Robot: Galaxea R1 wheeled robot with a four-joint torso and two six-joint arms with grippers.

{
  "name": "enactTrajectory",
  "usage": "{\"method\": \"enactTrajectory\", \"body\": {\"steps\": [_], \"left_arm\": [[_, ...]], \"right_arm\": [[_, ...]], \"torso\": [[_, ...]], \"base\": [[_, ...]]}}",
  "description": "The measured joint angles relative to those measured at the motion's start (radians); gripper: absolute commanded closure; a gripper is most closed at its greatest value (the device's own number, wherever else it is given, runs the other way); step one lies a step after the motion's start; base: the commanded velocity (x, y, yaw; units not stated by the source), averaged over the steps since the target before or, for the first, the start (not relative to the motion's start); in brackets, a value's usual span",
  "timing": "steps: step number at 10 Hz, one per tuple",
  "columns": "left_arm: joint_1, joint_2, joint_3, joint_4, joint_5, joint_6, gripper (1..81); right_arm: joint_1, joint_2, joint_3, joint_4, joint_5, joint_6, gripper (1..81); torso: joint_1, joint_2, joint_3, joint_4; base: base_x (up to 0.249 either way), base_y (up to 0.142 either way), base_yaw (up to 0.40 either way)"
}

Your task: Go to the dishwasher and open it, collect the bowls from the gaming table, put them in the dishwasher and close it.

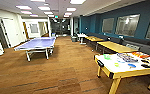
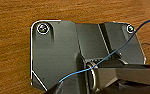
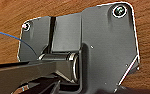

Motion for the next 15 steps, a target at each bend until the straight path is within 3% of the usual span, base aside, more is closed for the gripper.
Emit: {"method": "enactTrajectory", "body": {"steps": [15], "left_arm": [[-0.006,0.0,0.0,0.0,0.003,0.0,1.0]], "right_arm": [[0.0,0.005,0.0,0.0,-0.006,0.0,1.0]], "torso": [[0.0,0.0,0.0,0.0]], "base": [[0.0,0.0,-0.399]]}}
